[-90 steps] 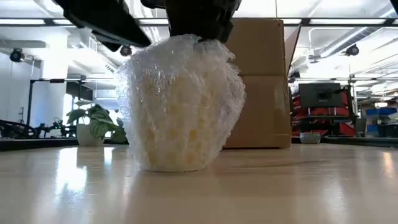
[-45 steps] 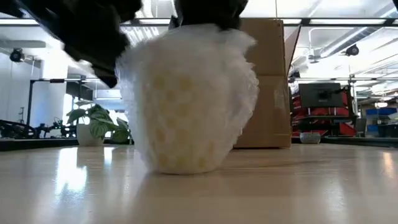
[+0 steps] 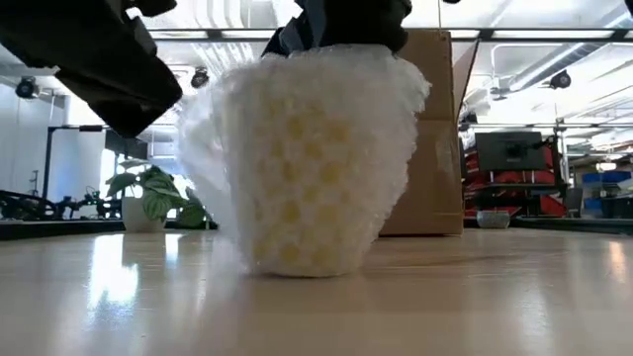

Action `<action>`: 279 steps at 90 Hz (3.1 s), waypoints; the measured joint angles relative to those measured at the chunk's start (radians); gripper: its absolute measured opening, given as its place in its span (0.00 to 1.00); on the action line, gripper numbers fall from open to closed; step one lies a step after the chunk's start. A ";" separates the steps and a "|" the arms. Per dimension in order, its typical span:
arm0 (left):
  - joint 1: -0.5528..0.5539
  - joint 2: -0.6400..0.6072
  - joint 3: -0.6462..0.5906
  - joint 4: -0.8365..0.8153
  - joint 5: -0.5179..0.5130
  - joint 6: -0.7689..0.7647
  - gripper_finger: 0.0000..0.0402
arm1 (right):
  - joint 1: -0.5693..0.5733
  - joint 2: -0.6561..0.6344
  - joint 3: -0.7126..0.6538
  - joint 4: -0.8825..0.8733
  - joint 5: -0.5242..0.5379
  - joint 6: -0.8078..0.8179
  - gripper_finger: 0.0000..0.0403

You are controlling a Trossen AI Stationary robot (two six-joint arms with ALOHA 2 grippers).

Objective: Wrap mug
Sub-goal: Wrap the yellow mug with bubble wrap

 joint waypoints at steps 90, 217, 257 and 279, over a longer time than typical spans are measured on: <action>0.103 0.052 -0.107 0.161 0.000 0.179 0.00 | 0.004 -0.001 0.002 0.029 -0.005 -0.020 0.01; 0.079 0.100 0.030 0.083 -0.184 0.235 0.00 | 0.008 -0.012 0.241 -0.206 0.063 0.095 0.01; 0.078 0.093 0.027 0.082 -0.165 0.236 0.00 | 0.144 -0.013 0.143 -0.394 0.138 0.368 0.01; 0.074 0.091 0.025 0.102 -0.164 0.180 0.00 | 0.147 -0.012 -0.011 -0.154 0.298 0.316 0.01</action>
